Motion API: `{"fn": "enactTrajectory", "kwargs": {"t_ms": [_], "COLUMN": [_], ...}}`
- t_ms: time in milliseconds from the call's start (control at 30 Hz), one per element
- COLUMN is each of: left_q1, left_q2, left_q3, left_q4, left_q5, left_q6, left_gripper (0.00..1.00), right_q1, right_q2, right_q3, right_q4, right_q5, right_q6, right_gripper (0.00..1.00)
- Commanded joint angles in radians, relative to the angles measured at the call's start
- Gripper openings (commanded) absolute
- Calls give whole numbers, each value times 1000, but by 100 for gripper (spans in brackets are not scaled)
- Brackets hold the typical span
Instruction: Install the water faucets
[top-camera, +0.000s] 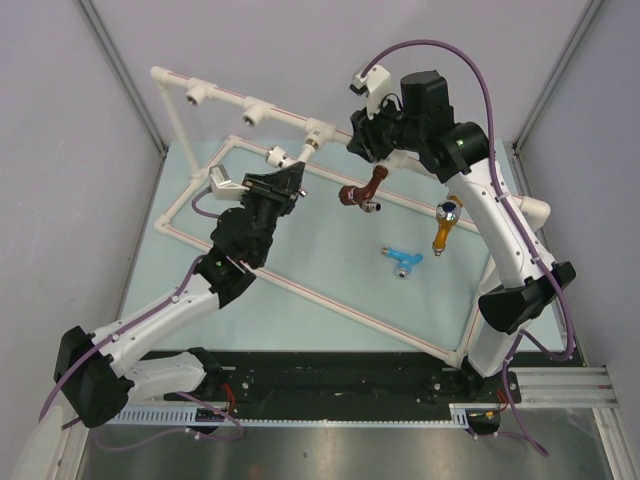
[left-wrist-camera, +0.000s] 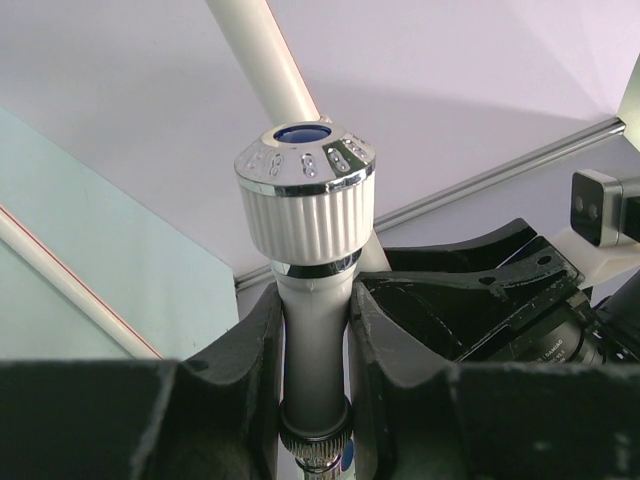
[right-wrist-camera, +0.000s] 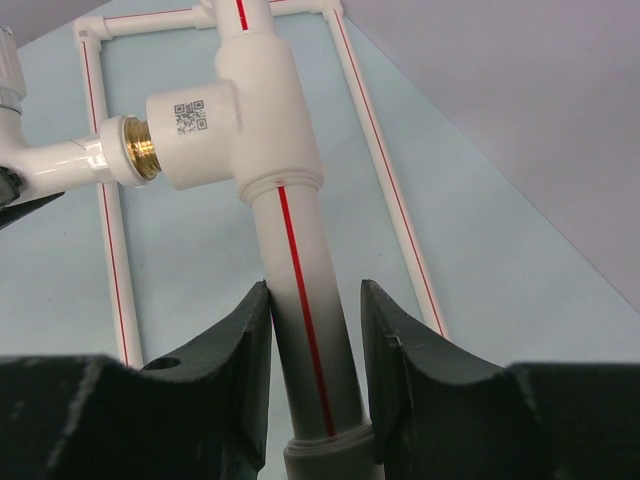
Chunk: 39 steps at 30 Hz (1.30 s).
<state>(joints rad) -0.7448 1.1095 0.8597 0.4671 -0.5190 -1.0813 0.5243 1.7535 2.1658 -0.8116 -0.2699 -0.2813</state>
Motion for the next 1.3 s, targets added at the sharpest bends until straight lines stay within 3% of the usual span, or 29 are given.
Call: {"fn": "enactTrajectory", "kwargs": {"t_ms": [0,1000,1267], "left_q1": [-18,-16,-16], "left_q2": [19,88,125], "left_q3": [58,65,85], "left_q4": [71,39,42], "left_q5": [-4,42,85], "left_q6": [38,325,480], "left_gripper": [0,0,0], "right_q1": [9,43,45], "right_q2": [-5,-2,-3], "right_q3": [-15,-12,-12], "right_q4": [17,-26,-31], "right_q5": [98,40,31], "right_q6": [97,22,13], "right_gripper": [0,0,0]}}
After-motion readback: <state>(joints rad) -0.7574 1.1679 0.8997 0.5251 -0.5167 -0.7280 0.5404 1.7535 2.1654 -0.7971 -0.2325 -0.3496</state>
